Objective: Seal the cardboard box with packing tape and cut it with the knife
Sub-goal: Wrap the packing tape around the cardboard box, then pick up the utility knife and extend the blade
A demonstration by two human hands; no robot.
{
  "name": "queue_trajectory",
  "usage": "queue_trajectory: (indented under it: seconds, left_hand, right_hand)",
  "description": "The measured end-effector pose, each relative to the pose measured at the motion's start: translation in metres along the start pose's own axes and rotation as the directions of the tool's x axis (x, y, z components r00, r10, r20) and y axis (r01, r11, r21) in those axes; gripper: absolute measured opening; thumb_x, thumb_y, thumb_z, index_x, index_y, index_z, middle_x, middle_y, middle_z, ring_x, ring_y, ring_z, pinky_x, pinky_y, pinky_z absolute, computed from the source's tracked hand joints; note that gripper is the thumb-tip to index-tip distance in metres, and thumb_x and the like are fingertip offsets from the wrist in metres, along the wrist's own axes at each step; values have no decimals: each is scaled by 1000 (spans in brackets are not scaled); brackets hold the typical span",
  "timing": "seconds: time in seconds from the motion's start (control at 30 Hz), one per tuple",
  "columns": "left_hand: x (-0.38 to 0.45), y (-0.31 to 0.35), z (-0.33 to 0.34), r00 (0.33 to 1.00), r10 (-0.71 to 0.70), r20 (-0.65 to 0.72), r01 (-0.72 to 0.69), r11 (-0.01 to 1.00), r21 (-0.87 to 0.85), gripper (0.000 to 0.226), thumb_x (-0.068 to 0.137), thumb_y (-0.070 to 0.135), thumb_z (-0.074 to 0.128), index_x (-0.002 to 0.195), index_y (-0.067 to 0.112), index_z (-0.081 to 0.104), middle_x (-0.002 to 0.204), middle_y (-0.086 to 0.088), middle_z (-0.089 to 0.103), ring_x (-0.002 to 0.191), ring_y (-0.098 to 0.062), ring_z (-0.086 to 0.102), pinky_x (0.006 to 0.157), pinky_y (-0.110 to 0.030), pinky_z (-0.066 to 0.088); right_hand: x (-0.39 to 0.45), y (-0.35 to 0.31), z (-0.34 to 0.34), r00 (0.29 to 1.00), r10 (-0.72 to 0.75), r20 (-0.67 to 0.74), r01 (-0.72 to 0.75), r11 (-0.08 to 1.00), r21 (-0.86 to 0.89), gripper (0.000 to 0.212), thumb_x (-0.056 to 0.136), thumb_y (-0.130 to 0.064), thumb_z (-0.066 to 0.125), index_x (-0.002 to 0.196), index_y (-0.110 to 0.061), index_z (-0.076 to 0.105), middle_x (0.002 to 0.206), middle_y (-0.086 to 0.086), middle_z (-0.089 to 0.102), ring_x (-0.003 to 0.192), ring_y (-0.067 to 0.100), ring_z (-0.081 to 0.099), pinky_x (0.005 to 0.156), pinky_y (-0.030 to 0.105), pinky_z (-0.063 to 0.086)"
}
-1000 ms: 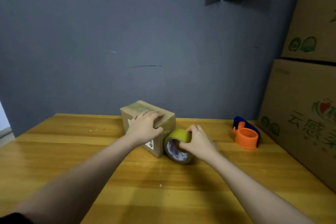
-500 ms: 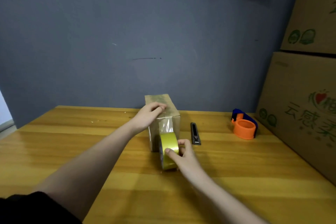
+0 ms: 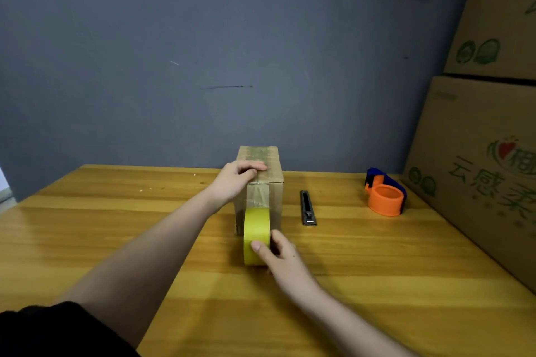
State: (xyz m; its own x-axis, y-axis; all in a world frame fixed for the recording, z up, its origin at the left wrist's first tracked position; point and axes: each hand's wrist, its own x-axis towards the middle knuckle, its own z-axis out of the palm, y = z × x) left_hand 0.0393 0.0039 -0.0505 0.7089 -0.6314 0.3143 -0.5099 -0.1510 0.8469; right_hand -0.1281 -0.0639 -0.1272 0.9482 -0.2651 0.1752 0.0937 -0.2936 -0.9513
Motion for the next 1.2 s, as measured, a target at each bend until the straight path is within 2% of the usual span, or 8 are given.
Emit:
queue_trajectory:
  seconds: [0.43,0.53,0.63,0.73,0.83,0.93,1.1,1.2]
  left_hand:
    - [-6,44,17,965,168,-201,-104,950,294,33,88,2,48,87,29,68,109,3,70,110,-15,59,101,-34,44]
    - [-15,81,39,957,227,-178,-203,969,143,31,89,0,44,92,21,68,102,1,69,94,-14,64,86,-23,47]
    - [-20,96,78,991,135,-1,-135,988,-69,28,92,-5,38,106,2,61,95,-6,62,72,-11,62,69,-14,49]
    - [-18,77,117,988,-113,109,124,987,-103,30,96,3,37,123,4,50,115,-13,59,90,-21,61,70,-17,48]
    - [-16,49,139,918,-393,58,397,905,-151,38,96,11,38,132,2,43,126,-14,54,117,-29,53,94,-28,41]
    - [-15,37,144,834,-551,0,517,782,-349,35,96,14,35,126,-1,46,123,-20,56,106,-32,54,85,-30,40]
    - [-18,35,147,768,-627,132,570,576,-586,31,99,30,25,111,16,50,108,-9,57,90,-19,52,85,-31,36]
    - [-21,30,148,746,-646,160,591,531,-608,32,98,38,25,102,20,51,105,-6,56,96,-19,51,81,-32,37]
  right_hand:
    - [-2,-2,-60,992,127,-28,-128,990,-54,24,98,-30,43,93,-17,63,84,-5,66,78,10,61,63,22,43]
    - [12,-1,-79,973,174,-153,-188,979,-78,20,98,-15,43,91,-12,62,82,1,64,68,11,58,52,14,41]
    - [30,0,-98,924,256,-283,-256,966,36,24,97,-5,38,100,-4,62,95,9,62,75,14,56,63,15,43]
    - [50,1,-109,878,325,-351,-304,946,116,30,97,-11,35,111,-3,60,117,16,61,104,29,57,83,32,43]
    - [63,0,-108,836,424,-349,-371,904,210,33,97,-21,37,116,-6,59,128,15,59,108,29,54,92,37,39]
    - [69,3,-105,796,523,-306,-429,843,325,42,98,-27,31,128,-5,51,130,14,53,119,30,48,104,39,34]
    - [73,2,-104,766,589,-257,-467,785,407,35,97,-21,34,126,-8,51,123,12,54,114,29,54,91,39,47]
    - [72,4,-108,769,587,-253,-521,805,286,22,95,-9,36,90,-6,56,89,10,57,84,24,59,68,32,48]
